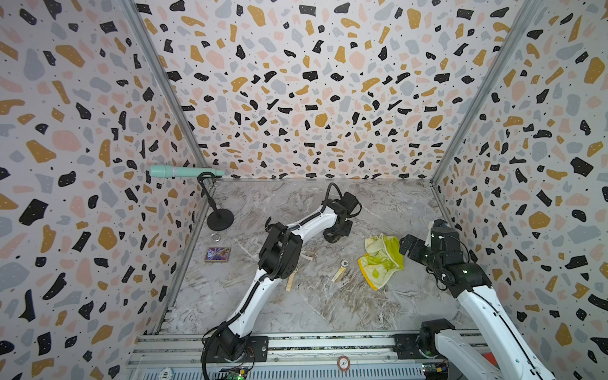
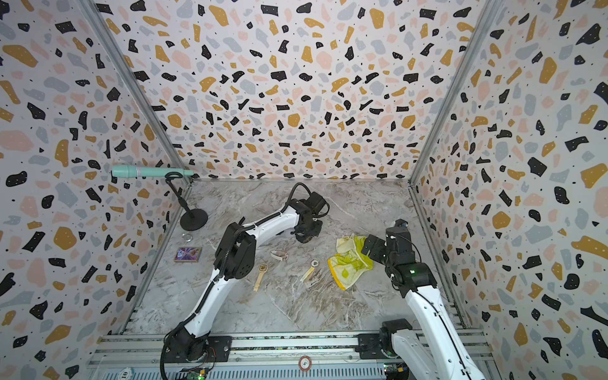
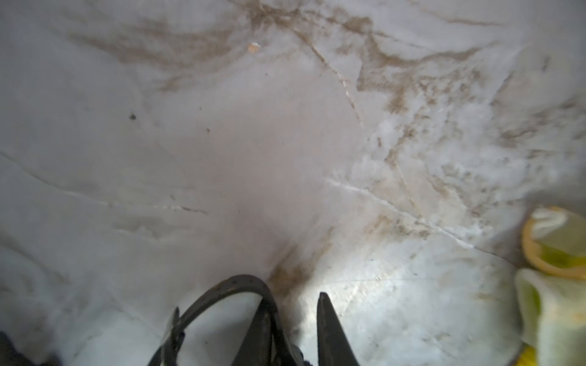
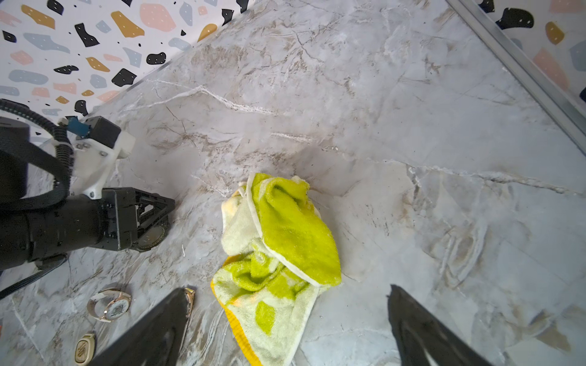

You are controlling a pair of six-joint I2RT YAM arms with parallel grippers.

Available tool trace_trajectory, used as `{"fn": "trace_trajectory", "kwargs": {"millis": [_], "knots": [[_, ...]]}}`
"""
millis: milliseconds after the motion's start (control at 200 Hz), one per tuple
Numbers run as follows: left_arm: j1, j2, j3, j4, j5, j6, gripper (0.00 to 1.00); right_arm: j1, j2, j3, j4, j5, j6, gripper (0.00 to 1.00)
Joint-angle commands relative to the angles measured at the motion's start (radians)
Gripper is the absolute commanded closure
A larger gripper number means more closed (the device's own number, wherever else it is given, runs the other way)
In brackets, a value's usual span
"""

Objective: Wipe the watch dial
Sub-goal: Adjust the watch at the center of the board.

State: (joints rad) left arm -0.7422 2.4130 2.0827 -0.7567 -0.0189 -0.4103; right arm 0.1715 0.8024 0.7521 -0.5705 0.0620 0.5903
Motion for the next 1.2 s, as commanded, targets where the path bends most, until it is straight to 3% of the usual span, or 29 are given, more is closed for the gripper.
{"fn": "trace_trajectory", "kwargs": {"millis": [0, 170, 355, 686, 806, 1197], "knots": [[0.002, -0.086, -0.088, 0.18, 0.141, -0.165, 0.99, 0.005, -0.021, -0.01, -0.015, -0.003, 0.012, 0.01], [0.001, -0.136, -0.214, 0.372, 0.231, -0.311, 0.81, 0.005, -0.027, -0.011, -0.014, -0.009, 0.011, 0.01], [0.001, -0.134, -0.183, 0.345, 0.21, -0.309, 0.53, 0.005, -0.039, -0.01, -0.026, -0.01, 0.009, 0.01], [0.004, -0.039, 0.205, -0.12, -0.032, -0.062, 0.45, 0.005, -0.045, 0.003, -0.058, -0.008, -0.01, 0.01], [-0.008, -0.039, 0.217, -0.168, -0.025, -0.015, 0.46, 0.006, -0.041, 0.003, -0.06, -0.011, -0.012, 0.01], [-0.049, -0.035, 0.191, -0.233, -0.191, 0.117, 0.48, 0.005, -0.025, -0.003, -0.057, -0.025, -0.018, 0.01]]}}
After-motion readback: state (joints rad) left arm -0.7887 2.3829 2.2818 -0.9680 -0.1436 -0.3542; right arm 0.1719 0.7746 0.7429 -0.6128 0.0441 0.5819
